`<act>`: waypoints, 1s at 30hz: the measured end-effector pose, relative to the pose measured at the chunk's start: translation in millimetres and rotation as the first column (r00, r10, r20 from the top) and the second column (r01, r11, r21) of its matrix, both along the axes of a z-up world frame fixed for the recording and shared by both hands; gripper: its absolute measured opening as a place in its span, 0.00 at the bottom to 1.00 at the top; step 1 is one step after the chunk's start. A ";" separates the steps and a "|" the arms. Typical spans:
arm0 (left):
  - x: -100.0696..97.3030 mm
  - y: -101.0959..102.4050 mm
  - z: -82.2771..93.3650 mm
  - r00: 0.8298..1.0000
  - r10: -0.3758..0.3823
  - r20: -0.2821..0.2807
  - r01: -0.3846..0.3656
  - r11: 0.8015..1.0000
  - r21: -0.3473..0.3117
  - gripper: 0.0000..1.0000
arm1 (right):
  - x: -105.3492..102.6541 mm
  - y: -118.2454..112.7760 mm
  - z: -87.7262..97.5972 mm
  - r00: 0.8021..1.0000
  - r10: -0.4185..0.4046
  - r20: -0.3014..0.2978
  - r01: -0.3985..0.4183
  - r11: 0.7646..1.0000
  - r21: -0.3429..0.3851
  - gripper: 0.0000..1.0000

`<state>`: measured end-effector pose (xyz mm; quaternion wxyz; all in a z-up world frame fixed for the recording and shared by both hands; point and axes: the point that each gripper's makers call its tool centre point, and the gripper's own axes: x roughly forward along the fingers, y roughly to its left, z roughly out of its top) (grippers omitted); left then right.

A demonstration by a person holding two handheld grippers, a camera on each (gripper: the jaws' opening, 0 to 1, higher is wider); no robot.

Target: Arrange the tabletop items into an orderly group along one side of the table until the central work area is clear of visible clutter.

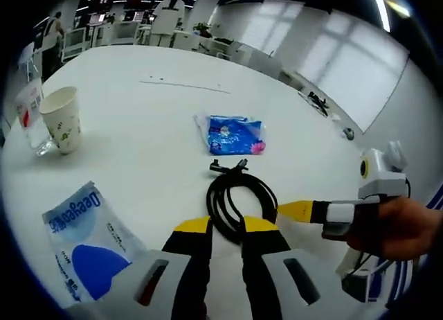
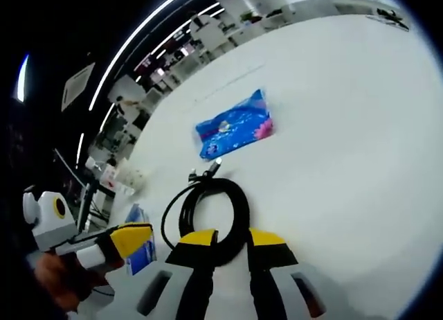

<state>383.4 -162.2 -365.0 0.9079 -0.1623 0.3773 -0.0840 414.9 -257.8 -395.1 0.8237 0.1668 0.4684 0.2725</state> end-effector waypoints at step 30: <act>-83.4 82.4 -3.0 0.997 0.081 -0.003 -0.080 0.984 0.160 0.20 | -99.2 46.0 23.7 0.967 0.255 -0.016 -0.256 0.966 -0.041 0.22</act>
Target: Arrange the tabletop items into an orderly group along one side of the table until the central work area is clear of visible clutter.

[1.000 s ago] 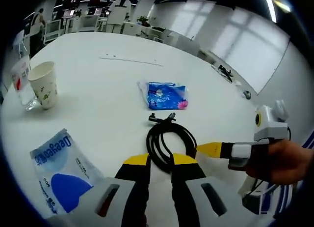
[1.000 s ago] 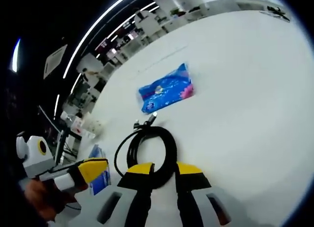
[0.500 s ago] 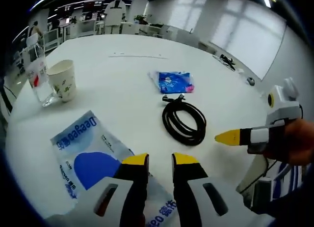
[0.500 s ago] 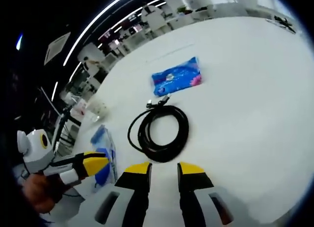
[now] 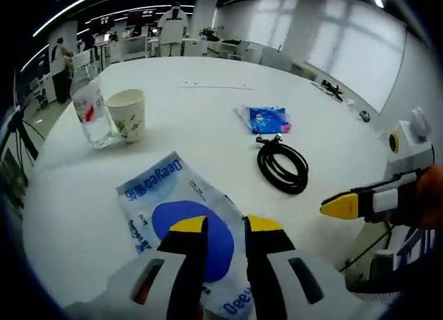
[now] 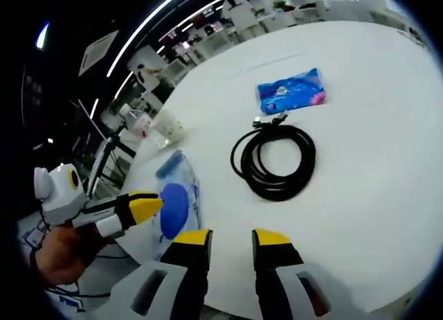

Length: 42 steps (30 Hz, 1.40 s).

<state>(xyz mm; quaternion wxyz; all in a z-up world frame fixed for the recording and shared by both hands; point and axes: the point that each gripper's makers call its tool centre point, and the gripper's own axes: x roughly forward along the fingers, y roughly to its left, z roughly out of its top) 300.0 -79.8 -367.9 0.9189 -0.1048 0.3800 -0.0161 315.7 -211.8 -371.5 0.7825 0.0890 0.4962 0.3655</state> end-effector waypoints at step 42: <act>-52.1 61.1 -13.6 0.981 0.186 -0.055 -0.188 0.982 -0.021 0.21 | -84.0 65.1 -19.9 0.937 0.030 -0.348 -0.007 0.998 0.068 0.16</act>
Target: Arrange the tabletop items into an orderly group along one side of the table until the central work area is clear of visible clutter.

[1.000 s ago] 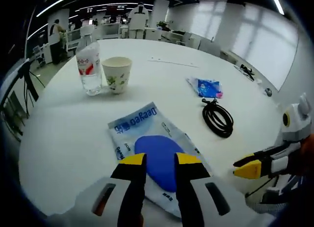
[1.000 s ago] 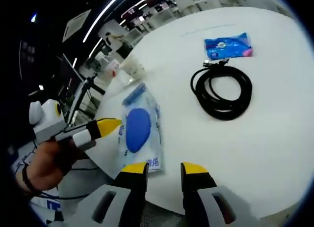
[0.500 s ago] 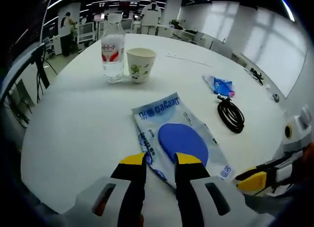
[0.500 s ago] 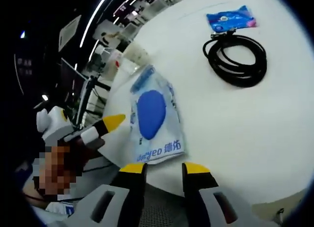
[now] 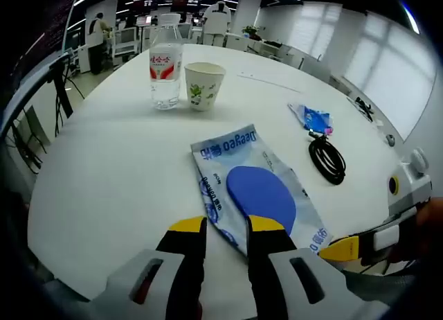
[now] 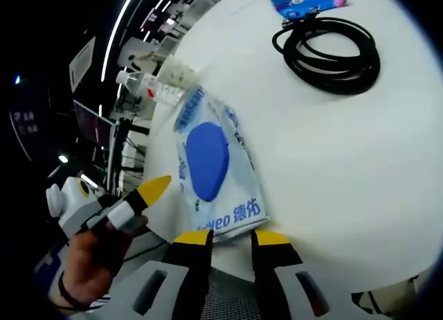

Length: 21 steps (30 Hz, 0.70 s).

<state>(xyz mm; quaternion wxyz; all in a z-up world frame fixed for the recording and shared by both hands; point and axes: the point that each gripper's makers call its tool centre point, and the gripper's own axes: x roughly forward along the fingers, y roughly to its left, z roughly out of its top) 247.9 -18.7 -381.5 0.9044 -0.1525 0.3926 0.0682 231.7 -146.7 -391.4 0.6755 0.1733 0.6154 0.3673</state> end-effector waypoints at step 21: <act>2.1 0.9 3.5 1.000 -0.005 0.015 0.005 1.000 0.009 0.20 | 23.6 -3.9 -8.3 0.983 0.084 0.165 -0.074 0.995 -0.065 0.01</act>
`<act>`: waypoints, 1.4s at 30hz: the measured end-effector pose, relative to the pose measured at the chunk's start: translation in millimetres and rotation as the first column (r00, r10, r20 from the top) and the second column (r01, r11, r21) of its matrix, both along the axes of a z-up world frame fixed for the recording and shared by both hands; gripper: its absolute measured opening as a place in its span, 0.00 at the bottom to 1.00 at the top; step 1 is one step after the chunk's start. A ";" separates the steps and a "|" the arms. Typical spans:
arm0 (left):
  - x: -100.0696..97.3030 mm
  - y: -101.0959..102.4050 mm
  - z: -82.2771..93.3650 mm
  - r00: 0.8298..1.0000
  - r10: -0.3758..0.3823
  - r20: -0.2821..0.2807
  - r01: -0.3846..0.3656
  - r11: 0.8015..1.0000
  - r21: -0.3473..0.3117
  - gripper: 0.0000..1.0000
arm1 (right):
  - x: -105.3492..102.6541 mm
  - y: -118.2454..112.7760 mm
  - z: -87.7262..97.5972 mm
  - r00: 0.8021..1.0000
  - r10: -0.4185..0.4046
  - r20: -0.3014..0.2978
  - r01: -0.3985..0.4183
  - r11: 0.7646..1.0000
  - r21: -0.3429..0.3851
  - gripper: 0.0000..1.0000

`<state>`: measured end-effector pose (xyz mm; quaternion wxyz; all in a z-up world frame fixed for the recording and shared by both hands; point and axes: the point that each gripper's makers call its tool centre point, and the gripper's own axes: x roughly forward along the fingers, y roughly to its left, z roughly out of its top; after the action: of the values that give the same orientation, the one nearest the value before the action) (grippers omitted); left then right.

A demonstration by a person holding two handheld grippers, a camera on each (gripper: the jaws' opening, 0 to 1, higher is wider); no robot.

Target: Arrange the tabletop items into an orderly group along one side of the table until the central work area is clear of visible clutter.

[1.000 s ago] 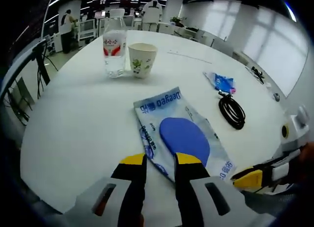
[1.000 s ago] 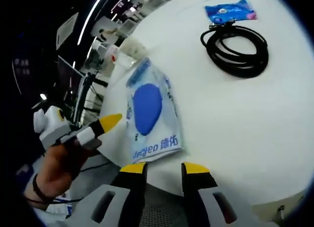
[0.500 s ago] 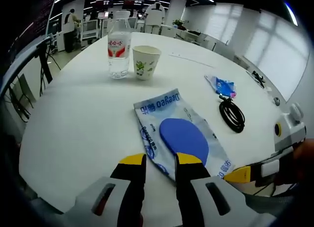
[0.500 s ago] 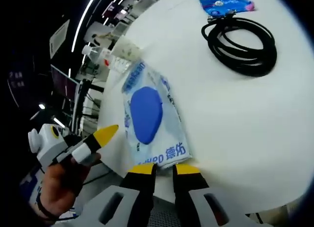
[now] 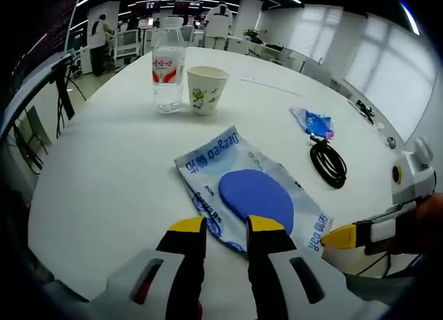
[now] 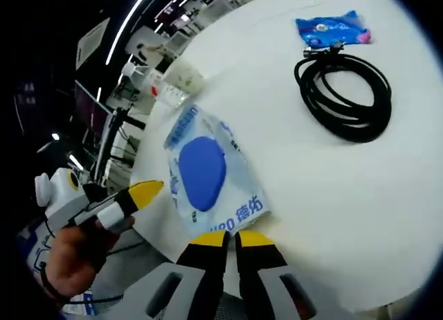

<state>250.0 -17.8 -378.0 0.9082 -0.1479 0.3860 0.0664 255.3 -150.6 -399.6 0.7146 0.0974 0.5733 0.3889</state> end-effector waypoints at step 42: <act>-12.6 18.8 -14.6 0.998 0.056 0.001 -0.056 0.997 -0.054 0.32 | 35.7 -47.9 -0.8 0.908 0.311 0.280 -0.268 0.946 -0.180 0.03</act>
<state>237.4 1.0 -392.6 0.9021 -0.1829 0.3823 0.0812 291.0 -198.6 -400.5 0.7335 -0.0993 0.4898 0.4607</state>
